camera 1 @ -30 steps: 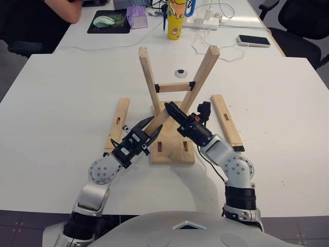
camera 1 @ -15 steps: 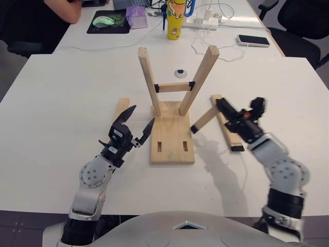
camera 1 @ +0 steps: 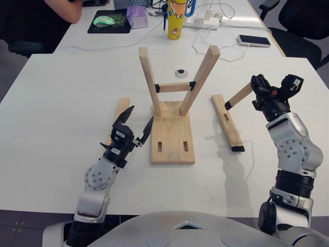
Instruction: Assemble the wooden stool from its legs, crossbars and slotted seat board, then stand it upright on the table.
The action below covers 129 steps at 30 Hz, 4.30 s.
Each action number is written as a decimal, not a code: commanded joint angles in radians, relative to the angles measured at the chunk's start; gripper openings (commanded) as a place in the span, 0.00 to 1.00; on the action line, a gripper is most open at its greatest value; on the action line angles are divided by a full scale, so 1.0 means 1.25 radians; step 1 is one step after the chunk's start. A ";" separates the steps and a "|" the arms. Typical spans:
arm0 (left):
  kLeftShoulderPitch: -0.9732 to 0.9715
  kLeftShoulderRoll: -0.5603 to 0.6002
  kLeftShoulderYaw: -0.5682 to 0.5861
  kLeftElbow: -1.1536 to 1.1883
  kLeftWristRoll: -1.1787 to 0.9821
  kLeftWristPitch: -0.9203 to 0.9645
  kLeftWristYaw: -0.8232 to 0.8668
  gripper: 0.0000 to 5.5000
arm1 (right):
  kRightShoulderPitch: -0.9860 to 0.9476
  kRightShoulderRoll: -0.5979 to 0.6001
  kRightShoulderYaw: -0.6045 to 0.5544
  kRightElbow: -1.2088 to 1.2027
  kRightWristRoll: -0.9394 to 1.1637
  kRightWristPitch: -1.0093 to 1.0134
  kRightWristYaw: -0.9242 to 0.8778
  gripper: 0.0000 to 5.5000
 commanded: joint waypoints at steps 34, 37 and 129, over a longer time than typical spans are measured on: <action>-0.014 0.018 -0.017 -0.003 0.003 0.033 -0.031 0.64 | 0.168 0.050 0.139 -0.006 -0.251 -0.139 0.042 0.08; -0.014 0.018 -0.017 -0.005 0.004 0.036 -0.030 0.64 | 0.171 0.040 0.157 0.012 -0.271 -0.160 0.062 0.08; -0.037 -0.007 -0.007 0.051 0.029 -0.010 0.008 0.64 | -0.253 -0.131 0.115 0.086 -0.106 -0.103 0.261 0.16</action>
